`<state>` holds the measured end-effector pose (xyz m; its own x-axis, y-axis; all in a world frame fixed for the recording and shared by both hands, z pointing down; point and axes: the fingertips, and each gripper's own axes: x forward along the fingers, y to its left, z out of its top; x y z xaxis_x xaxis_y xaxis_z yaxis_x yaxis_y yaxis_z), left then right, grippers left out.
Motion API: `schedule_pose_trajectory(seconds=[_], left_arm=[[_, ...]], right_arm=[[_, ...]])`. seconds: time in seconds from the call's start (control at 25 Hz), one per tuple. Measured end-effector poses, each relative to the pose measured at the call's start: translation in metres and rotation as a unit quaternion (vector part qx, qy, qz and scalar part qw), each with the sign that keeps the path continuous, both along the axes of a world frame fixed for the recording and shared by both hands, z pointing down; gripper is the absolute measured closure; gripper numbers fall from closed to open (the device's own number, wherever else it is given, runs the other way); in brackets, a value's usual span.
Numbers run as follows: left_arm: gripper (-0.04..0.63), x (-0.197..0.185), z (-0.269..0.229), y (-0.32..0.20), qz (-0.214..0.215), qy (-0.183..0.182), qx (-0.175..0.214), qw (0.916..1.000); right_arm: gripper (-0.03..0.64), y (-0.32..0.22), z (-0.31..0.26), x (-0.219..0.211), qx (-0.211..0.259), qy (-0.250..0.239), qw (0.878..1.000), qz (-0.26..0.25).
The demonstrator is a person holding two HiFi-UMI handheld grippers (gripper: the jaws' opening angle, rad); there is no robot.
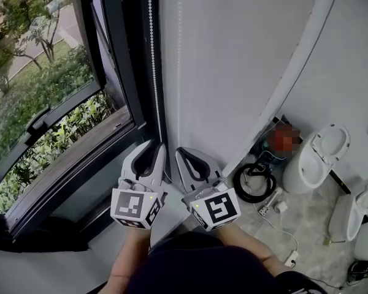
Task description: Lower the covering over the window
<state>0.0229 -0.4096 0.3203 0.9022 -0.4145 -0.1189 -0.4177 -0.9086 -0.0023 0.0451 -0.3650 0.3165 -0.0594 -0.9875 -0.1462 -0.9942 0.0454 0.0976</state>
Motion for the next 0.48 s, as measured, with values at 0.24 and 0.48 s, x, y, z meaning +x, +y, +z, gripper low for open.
schedule_pose_trajectory(seconds=[0.24, 0.48], left_arm=[[0.528, 0.016, 0.01, -0.028, -0.006, -0.024, -0.012, 0.9996], [0.514, 0.032, 0.013, -0.05, -0.001, -0.03, -0.017, 0.9994]], right_arm=[[0.604, -0.014, -0.001, 0.0, -0.001, 0.0, 1.0, -0.001], [0.604, -0.018, -0.003, 0.004, 0.003, 0.005, 1.0, 0.003]])
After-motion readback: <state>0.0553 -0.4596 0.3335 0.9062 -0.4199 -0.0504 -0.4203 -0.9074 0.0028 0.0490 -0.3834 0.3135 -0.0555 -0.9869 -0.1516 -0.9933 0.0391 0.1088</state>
